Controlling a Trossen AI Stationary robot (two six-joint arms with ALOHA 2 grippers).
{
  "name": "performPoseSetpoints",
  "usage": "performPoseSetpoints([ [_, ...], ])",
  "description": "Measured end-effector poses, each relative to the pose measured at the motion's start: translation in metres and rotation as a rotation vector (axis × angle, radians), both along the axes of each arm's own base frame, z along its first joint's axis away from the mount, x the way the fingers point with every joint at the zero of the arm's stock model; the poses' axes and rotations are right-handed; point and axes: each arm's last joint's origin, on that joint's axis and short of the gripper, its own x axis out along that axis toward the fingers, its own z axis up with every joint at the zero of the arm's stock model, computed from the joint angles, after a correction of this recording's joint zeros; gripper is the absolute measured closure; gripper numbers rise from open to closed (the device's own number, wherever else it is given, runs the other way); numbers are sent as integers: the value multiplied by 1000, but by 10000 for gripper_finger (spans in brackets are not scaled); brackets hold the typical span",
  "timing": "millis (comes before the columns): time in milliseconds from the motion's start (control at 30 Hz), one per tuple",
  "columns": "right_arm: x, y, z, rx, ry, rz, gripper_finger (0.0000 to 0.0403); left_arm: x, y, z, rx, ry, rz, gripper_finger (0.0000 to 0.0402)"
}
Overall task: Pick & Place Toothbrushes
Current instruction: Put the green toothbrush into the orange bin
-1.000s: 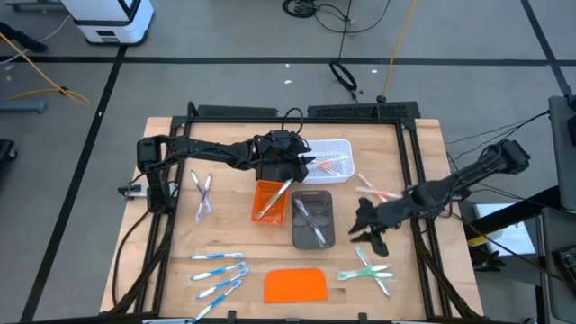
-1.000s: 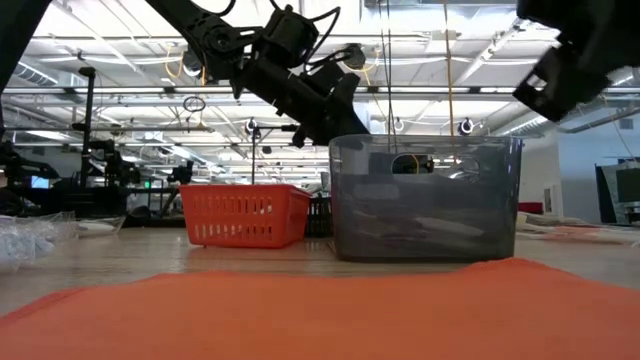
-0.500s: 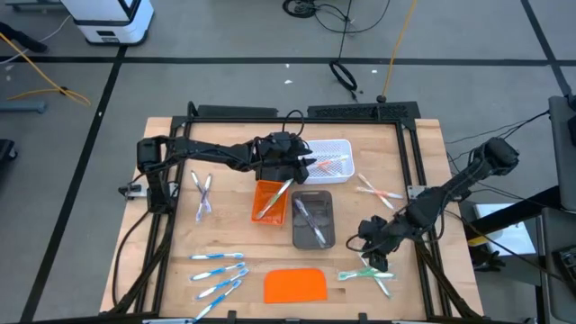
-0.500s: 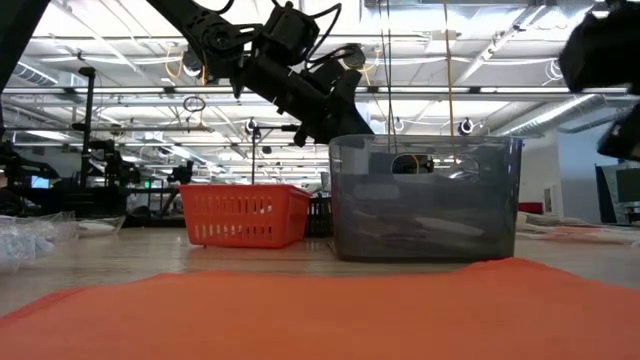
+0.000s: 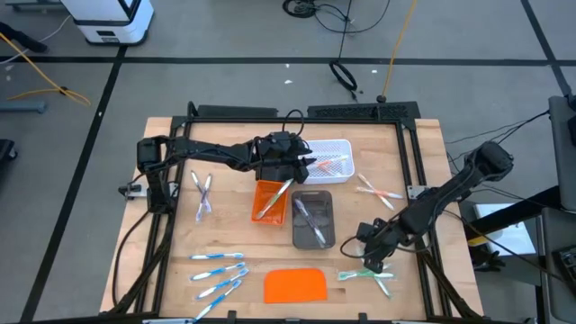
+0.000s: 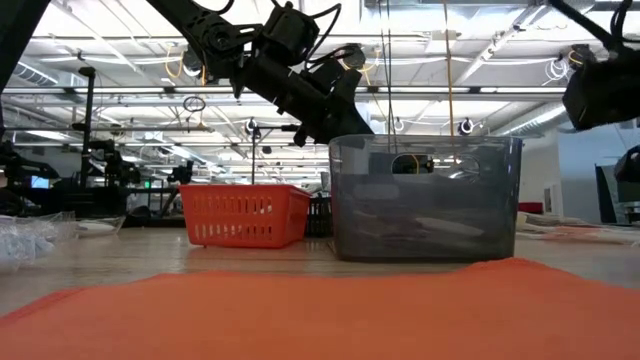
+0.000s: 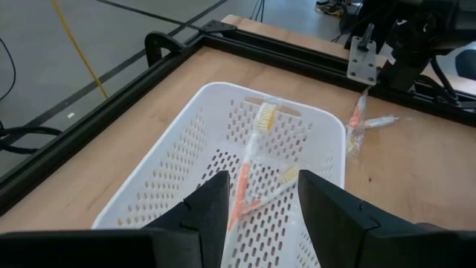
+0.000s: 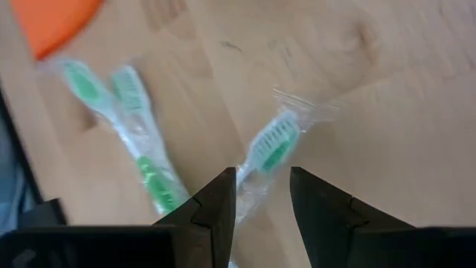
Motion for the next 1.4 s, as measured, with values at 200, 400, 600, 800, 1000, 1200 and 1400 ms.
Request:
performPoseSetpoints([
  [200, 3, 2, -5, -6, 7, 0, 280, 0, 0, 0, 5, 2, -2, 238],
  [400, 6, 5, -13, -19, 16, 10, 280, 0, 0, 0, 5, 3, -2, 238],
  [600, 7, 5, -14, -30, 6, 30, 299, 0, 0, 0, 6, 4, -2, 238],
  [800, 8, 5, -14, -41, -18, 73, 385, 0, 0, 0, 6, 4, -2, 238],
  [1000, 8, 5, -14, -48, -23, 91, 400, 0, 0, 0, 6, 4, -2, 238],
  [1200, 9, 5, -12, -41, -36, 90, 402, 0, 0, 0, 6, 4, -2, 238],
  [1400, 3, -1, 1, -85, -89, 69, 403, 0, 0, 0, 6, 4, -2, 238],
])
